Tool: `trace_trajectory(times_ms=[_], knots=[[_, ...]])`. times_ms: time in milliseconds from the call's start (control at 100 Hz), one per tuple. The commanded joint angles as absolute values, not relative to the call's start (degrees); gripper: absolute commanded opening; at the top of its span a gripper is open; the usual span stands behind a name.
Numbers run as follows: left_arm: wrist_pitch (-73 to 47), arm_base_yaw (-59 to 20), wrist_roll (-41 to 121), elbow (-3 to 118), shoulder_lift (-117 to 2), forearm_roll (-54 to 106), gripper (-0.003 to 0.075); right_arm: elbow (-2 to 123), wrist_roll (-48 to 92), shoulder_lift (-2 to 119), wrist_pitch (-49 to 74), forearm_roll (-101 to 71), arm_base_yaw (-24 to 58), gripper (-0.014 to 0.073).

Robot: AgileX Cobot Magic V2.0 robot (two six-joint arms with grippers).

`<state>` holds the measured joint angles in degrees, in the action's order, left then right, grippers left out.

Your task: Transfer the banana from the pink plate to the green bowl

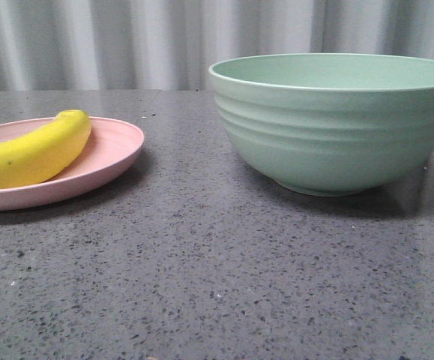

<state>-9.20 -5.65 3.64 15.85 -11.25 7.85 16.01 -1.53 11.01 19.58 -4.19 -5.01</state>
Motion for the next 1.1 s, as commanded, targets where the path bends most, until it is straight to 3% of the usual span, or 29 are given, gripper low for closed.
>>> trace_trajectory(times_ms=[0,320,390,540,610,800,1090], knots=[[-5.2,-5.6,3.2,20.1,-16.2,8.5,-0.002,22.1,-1.1,16.7,18.6,-4.1,-5.3,-0.0071],[-2.1,-5.6,3.2,23.8,-30.5,8.5,0.0002,28.1,-1.1,28.8,16.0,-4.1,-5.3,-0.0071],[-1.5,-5.6,3.2,23.8,-32.7,8.5,0.0094,28.1,-1.1,30.2,16.0,-4.1,-5.3,-0.0071],[1.4,-5.6,3.2,23.8,-36.3,8.5,0.0423,28.1,-1.1,31.8,16.0,-4.1,-5.3,-0.0071],[4.8,-5.6,3.2,23.8,-37.7,8.5,0.0503,28.1,-1.1,31.9,16.0,-4.1,-5.3,-0.0071],[8.9,-7.7,3.2,25.4,-40.7,8.7,0.0493,28.1,-1.1,31.9,16.0,-4.1,-5.3,-0.0071],[-12.6,-19.0,3.9,36.6,-49.7,8.0,0.0493,28.1,-1.1,31.9,15.6,-4.1,-5.3,-0.0071]])
